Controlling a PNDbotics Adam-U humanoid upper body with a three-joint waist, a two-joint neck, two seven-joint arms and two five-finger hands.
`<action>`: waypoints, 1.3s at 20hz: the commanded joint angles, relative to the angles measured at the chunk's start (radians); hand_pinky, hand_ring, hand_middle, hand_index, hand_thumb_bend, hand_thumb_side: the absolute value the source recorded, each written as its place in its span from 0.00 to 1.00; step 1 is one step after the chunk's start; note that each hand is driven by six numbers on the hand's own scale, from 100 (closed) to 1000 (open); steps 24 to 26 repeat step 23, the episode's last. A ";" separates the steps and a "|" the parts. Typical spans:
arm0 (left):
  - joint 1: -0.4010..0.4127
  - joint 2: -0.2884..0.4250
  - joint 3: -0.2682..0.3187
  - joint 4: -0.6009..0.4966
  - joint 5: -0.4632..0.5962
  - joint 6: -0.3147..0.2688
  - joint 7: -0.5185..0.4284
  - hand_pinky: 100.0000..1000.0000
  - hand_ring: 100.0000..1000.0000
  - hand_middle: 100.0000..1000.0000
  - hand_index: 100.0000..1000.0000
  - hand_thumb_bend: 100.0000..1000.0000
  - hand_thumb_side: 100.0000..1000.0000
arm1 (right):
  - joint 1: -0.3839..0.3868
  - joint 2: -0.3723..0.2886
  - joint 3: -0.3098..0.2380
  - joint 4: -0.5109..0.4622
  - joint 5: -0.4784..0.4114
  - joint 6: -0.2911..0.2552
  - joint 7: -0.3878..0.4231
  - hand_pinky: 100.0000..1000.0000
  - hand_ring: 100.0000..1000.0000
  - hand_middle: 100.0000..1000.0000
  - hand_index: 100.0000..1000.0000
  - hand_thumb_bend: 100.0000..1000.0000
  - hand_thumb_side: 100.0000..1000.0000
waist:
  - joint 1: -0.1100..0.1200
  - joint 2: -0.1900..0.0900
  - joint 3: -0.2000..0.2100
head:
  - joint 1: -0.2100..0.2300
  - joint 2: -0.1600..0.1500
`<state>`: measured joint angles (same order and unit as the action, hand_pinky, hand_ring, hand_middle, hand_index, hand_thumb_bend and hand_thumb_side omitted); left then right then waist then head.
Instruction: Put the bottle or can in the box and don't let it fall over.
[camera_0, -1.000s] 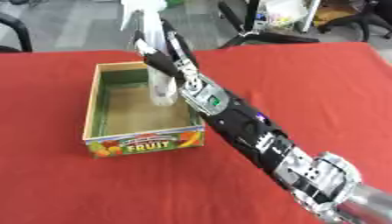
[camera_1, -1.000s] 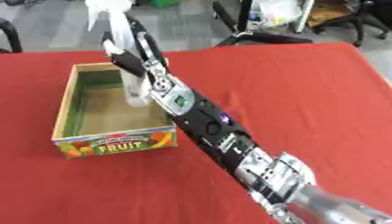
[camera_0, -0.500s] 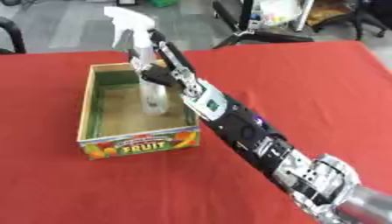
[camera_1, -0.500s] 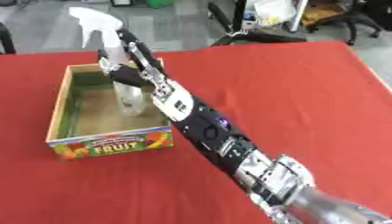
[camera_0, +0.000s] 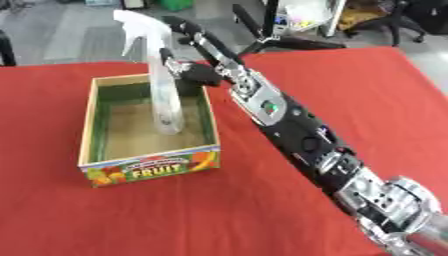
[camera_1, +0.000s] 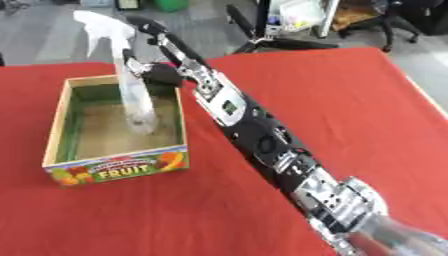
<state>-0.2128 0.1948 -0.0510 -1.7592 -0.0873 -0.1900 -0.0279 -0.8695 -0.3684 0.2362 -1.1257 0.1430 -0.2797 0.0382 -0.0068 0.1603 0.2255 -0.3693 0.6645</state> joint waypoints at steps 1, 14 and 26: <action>-0.002 0.021 0.012 -0.012 -0.005 -0.001 0.007 0.82 1.00 0.89 0.90 0.50 0.64 | 0.025 -0.061 -0.032 -0.076 -0.071 0.003 -0.006 0.91 1.00 1.00 1.00 0.00 0.45 | 0.000 -0.021 -0.010 | 0.015 -0.004; 0.006 0.037 0.018 -0.003 -0.017 -0.002 0.014 0.82 1.00 0.90 0.90 0.50 0.65 | 0.445 -0.144 -0.184 -0.452 -0.218 -0.019 -0.434 0.00 0.10 0.64 0.09 0.00 0.45 | -0.029 -0.009 -0.114 | 0.057 -0.011; 0.015 0.034 0.012 0.006 -0.020 -0.002 0.011 0.83 1.00 0.90 0.90 0.49 0.66 | 0.631 -0.057 -0.236 -0.511 -0.154 -0.039 -0.524 0.01 0.14 0.70 0.14 0.00 0.48 | -0.036 -0.007 -0.132 | 0.077 0.000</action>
